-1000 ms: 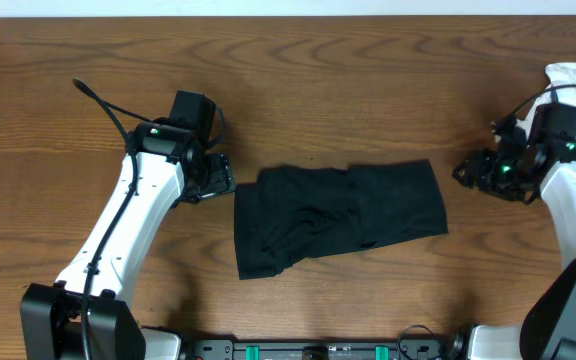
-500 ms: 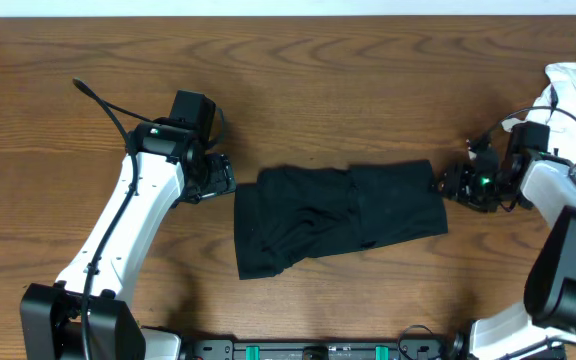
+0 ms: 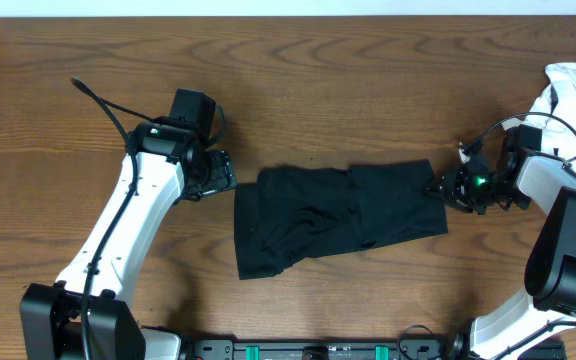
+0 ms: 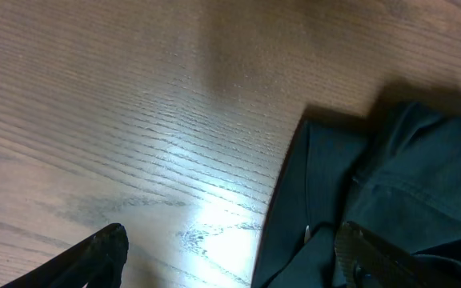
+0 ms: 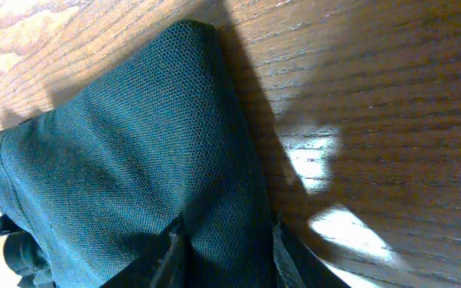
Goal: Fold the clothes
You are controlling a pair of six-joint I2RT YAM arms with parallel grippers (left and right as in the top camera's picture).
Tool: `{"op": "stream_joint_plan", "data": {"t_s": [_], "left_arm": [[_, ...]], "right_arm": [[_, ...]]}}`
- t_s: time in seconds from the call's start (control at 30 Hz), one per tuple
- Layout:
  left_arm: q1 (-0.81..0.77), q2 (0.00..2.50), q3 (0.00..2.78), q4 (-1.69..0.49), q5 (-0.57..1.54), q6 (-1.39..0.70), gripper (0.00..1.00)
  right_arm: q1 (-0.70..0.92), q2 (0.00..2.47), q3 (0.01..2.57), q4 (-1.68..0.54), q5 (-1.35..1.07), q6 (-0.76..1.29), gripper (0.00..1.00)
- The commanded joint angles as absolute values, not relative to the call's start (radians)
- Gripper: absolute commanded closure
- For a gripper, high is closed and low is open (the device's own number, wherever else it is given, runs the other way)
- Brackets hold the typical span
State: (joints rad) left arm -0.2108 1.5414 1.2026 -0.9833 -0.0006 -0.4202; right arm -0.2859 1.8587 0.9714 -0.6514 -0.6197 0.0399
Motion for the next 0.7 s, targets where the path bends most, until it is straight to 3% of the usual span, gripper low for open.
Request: {"op": "stream_joint_plan", "data": {"t_s": [0.0,0.07,0.13,0.47,0.67], "left_arm": [[-0.206,1.543,1.195,-0.982,-0.012,-0.432,0.15],[-0.206,1.543,1.195,-0.983,-0.012,-0.432,0.15],[-0.206,1.543,1.195,-0.984,-0.012,-0.432,0.15],[-0.208,1.543,1.195,-0.978,-0.011,-0.448,0.15],[-0.209,1.543,1.195,-0.988,-0.011,-0.447,0.15]], "right_arm": [[-0.28,1.9,0.95,-0.659,-0.558,0.016,0.71],[-0.281,1.9,0.95,-0.658,-0.558,0.001,0.82],[-0.283,1.9,0.95,-0.649,-0.558,-0.012,0.99],[-0.319,1.887,1.099,-0.768,-0.546,-0.012,0.99],[-0.362,1.887,1.291,-0.916,-0.379,0.026,0.99]]}}
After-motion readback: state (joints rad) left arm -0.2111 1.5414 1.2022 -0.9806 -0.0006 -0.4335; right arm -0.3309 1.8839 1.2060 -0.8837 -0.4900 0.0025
